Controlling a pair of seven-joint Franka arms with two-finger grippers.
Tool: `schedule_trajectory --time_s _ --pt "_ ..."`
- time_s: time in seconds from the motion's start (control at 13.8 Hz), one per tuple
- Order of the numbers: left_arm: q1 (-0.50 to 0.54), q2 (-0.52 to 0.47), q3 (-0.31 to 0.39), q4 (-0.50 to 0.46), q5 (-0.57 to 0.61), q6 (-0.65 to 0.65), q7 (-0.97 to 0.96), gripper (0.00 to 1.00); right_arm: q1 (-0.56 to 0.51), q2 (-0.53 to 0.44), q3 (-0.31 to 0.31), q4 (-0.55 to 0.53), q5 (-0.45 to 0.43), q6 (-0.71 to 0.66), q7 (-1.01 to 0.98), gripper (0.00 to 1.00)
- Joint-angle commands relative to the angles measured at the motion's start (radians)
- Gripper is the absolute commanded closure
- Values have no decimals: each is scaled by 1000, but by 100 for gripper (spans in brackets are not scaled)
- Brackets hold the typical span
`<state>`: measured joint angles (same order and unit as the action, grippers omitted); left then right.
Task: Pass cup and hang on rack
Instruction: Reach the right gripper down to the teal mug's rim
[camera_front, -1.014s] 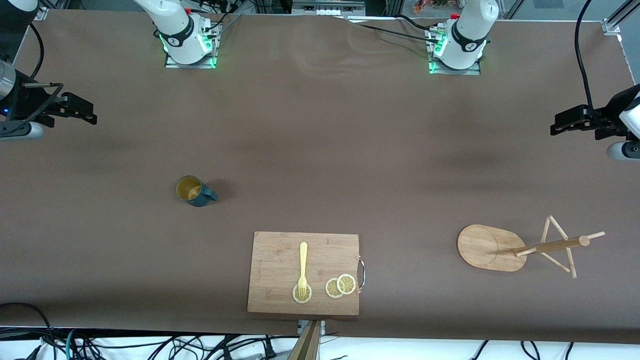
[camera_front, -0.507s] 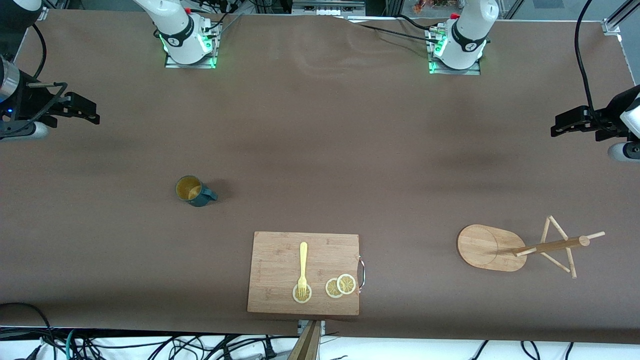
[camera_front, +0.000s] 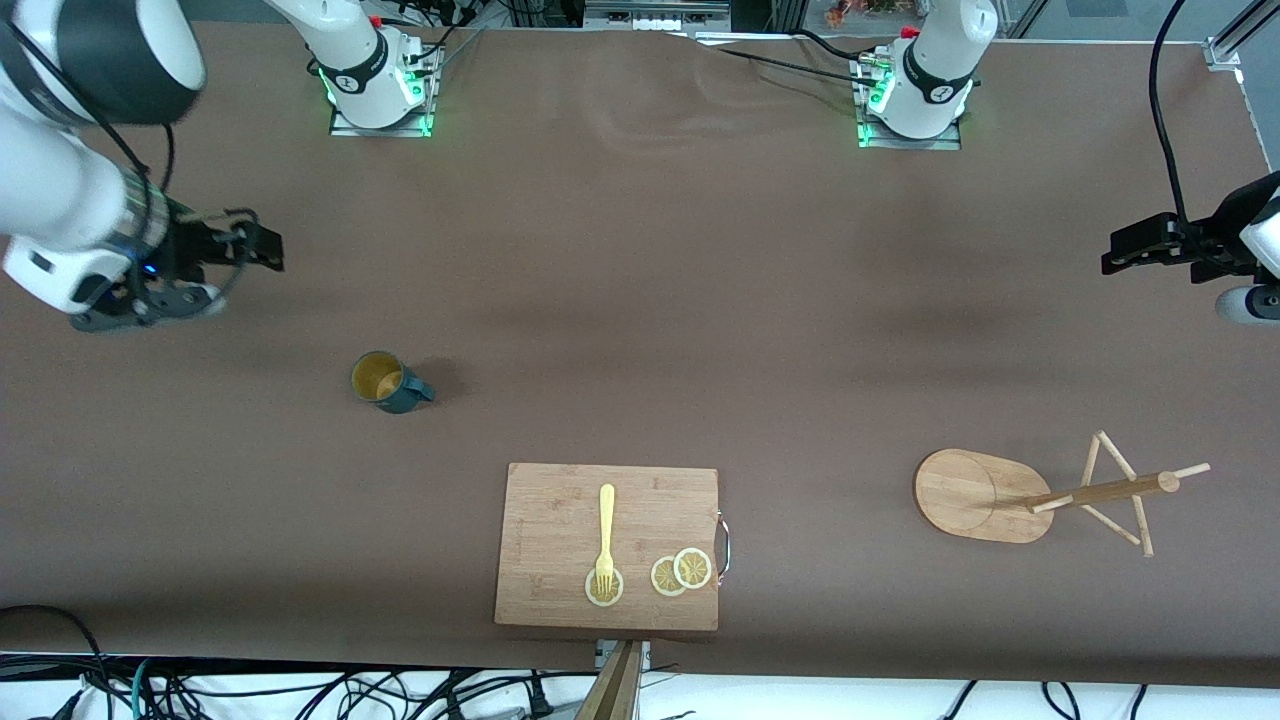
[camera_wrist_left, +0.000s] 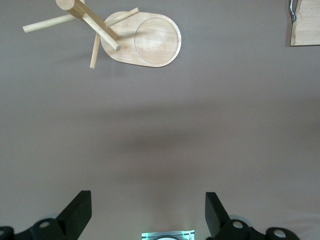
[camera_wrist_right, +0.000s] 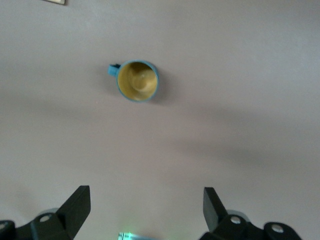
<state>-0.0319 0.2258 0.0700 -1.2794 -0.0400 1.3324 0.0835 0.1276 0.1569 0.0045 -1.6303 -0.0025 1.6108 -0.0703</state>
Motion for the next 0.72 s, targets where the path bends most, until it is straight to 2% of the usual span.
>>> schedule_trajectory --time_s 0.0,0.29,0.51,0.58,0.65 --pt "3 9 4 23 -17 -2 -2 0 21 30 -3 -23 1 90 76 0" --pt "4 15 5 23 -17 -2 -2 0 29 29 -3 -227 -1 360 230 0" --pt "4 15 5 23 -17 -2 -2 0 35 41 -3 -316 -2 484 394 0" --pt "4 15 5 23 -17 -2 -2 0 38 50 -3 -333 -1 517 402 2" --pt "4 15 5 25 -18 -2 -2 0 37 71 -4 -336 -1 544 403 9"
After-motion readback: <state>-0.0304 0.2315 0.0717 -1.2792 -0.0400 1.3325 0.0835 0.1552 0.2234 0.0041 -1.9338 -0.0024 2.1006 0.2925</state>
